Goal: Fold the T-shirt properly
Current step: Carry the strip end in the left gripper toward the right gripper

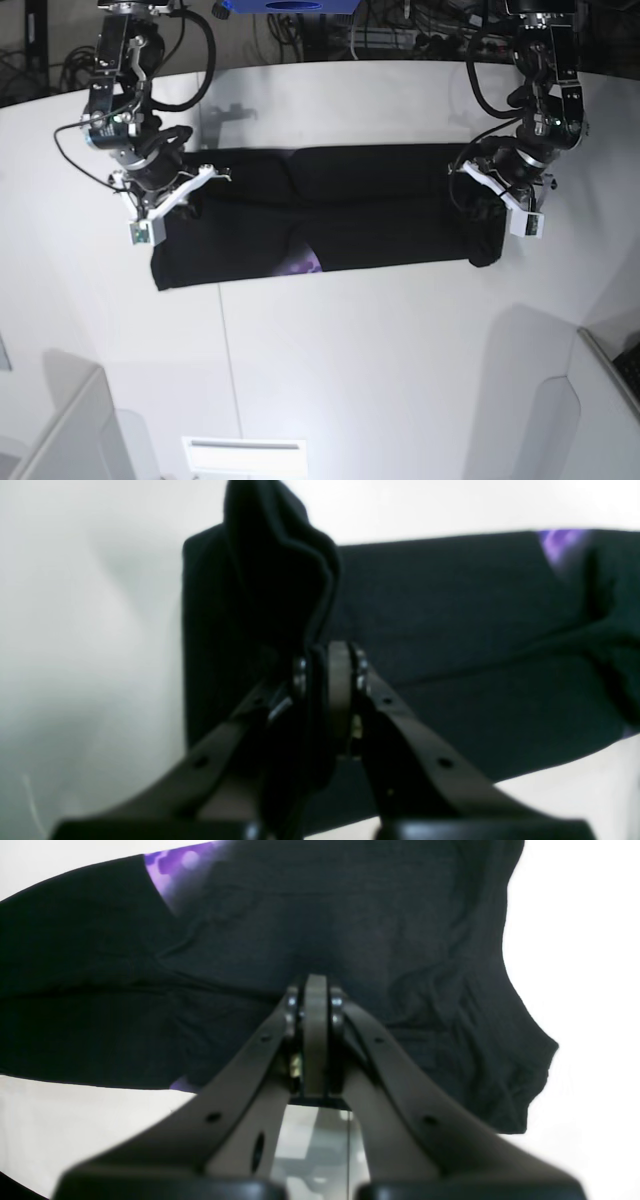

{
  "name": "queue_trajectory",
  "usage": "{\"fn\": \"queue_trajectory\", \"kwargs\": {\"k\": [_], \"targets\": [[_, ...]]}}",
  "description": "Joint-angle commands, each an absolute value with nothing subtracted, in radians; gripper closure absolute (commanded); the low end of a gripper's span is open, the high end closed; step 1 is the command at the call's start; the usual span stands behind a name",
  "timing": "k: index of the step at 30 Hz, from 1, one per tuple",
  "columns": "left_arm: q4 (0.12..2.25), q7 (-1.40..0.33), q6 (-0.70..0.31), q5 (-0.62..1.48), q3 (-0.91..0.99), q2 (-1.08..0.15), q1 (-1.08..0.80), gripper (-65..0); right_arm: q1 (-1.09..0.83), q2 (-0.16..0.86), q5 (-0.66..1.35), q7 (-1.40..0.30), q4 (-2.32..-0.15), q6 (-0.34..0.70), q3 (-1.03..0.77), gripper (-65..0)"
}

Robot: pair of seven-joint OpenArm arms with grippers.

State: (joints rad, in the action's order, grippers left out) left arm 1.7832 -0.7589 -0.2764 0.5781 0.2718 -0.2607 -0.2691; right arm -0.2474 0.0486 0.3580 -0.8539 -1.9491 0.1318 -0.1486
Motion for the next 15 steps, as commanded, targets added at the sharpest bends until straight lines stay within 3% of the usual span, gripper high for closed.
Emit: {"fn": "queue_trajectory", "kwargs": {"k": [1, 15], "targets": [[1.804, -0.739, -0.278, 0.588, 0.277, -0.269, -0.265, 0.0, -0.239, 0.053, 0.363, -0.832, -1.966, 0.137, -0.153, 0.0], [1.804, -0.843, -0.278, 0.588, 0.216, -0.193, -0.179, 0.0, -0.231, 0.054, 0.363, -0.834, -1.966, 0.137, -0.153, 0.0]]}}
